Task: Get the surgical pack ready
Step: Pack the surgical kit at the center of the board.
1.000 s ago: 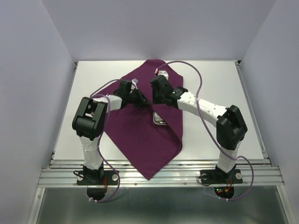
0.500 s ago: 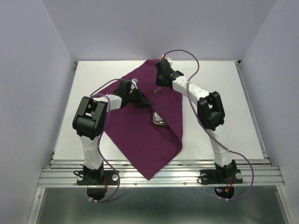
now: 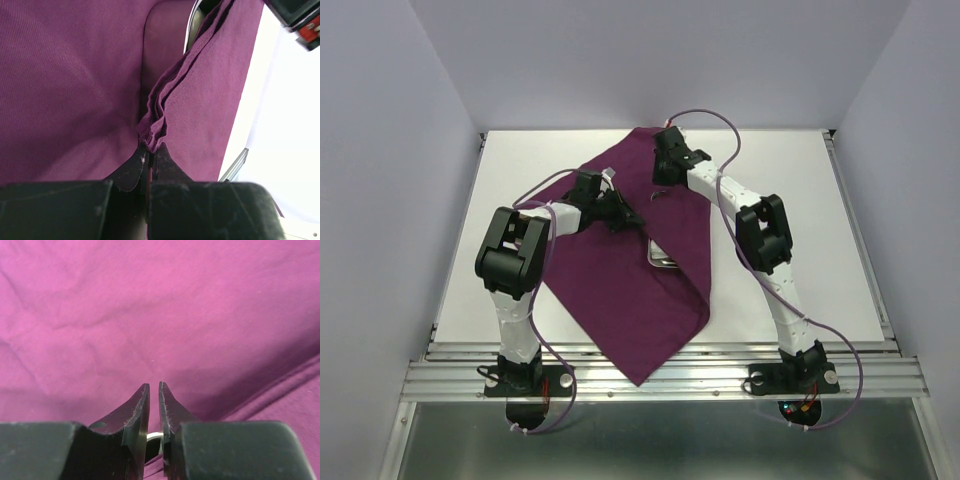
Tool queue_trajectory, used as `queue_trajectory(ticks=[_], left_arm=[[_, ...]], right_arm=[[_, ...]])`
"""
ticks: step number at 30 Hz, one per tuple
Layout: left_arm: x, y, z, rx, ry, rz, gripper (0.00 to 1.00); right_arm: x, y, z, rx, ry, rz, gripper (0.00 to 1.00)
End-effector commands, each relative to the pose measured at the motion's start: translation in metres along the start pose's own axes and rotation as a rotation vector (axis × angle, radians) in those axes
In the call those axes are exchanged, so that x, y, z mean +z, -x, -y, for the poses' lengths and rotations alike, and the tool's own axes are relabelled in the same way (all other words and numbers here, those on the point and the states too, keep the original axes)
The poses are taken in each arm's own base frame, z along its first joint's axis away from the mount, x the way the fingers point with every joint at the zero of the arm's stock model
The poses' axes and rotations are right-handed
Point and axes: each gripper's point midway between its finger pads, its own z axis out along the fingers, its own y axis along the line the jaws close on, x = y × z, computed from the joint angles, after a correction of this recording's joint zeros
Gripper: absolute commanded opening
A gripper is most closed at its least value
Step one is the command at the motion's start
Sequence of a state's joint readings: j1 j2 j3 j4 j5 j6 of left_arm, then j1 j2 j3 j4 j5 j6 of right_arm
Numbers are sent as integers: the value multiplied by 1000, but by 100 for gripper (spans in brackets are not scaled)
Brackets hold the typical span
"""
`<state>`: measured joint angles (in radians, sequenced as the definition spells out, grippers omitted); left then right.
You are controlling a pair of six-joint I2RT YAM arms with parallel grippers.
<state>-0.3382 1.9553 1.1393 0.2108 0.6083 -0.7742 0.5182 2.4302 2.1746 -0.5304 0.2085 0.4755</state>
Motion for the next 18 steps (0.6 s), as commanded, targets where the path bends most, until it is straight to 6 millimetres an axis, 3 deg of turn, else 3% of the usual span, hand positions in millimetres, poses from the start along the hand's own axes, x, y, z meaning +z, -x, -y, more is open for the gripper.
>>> queue_trajectory(ticks=[1,10,18], left_arm=[[-1,9,0,22,1,18,0],[-4,14,-2,19,4,31,0],[-4,10,-5,13,10,27,0]], right_arm=[[-6,-8,-10,-6,69,-37,19],[-9,-32,-8,4,99,-96,19],[-18,-6,-12,-1,97,-28,20]])
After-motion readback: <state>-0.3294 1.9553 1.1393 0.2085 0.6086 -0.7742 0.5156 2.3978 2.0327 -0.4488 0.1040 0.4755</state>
